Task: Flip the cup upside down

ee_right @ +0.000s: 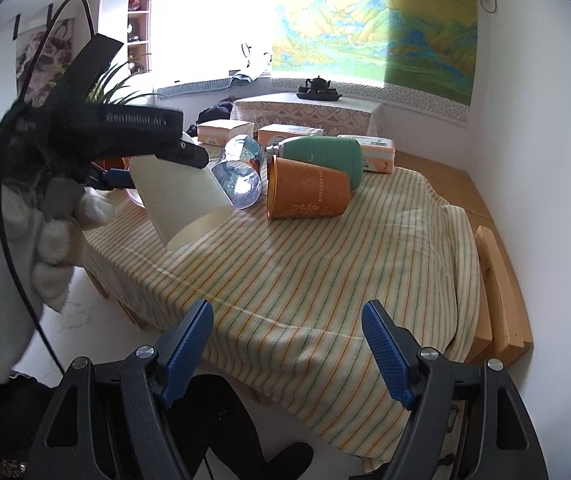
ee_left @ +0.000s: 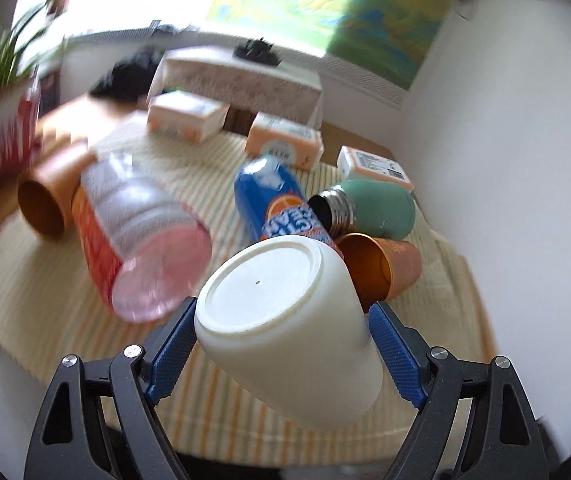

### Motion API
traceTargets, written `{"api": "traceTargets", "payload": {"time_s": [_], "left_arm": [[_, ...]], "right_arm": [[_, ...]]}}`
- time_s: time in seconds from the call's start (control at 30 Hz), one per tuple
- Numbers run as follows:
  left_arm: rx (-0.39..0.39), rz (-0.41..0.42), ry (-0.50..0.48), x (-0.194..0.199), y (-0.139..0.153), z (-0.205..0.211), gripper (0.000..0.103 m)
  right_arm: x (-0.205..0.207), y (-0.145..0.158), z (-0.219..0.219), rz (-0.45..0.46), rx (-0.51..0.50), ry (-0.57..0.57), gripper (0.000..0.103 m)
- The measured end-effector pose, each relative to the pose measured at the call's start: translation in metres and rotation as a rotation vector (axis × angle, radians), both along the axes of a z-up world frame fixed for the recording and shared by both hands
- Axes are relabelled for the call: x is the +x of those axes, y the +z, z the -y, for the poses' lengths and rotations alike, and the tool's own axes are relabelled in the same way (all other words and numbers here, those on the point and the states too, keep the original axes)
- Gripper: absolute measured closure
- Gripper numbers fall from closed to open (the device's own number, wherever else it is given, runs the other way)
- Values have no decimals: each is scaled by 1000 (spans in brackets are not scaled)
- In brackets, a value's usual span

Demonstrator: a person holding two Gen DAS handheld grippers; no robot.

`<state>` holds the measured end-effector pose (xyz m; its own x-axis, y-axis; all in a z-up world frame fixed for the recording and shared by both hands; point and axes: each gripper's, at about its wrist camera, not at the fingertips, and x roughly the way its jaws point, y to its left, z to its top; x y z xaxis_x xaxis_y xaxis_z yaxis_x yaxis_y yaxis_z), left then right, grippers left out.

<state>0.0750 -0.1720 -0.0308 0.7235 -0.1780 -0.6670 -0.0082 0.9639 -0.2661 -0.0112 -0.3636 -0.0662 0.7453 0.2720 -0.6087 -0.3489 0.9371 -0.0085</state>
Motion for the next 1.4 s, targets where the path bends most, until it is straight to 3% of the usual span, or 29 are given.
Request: {"api": "traceTargets", "payload": {"time_s": [0.3, 0.43, 0.9, 1.13, 1.4], "left_arm": [[367, 224, -95, -2, -6, 43, 17], [447, 267, -124, -4, -14, 51, 17], [531, 382, -209, -16, -31, 62, 20], [421, 345, -264, -16, -28, 54, 11], [342, 381, -276, -37, -13, 35, 2]], "right_arm": [[2, 0, 0, 27, 28, -26, 30], [3, 0, 3, 30, 48, -40, 30], [5, 3, 8, 38, 58, -100, 30], [7, 6, 3, 39, 58, -108, 30], [8, 9, -8, 54, 60, -156, 30]]}}
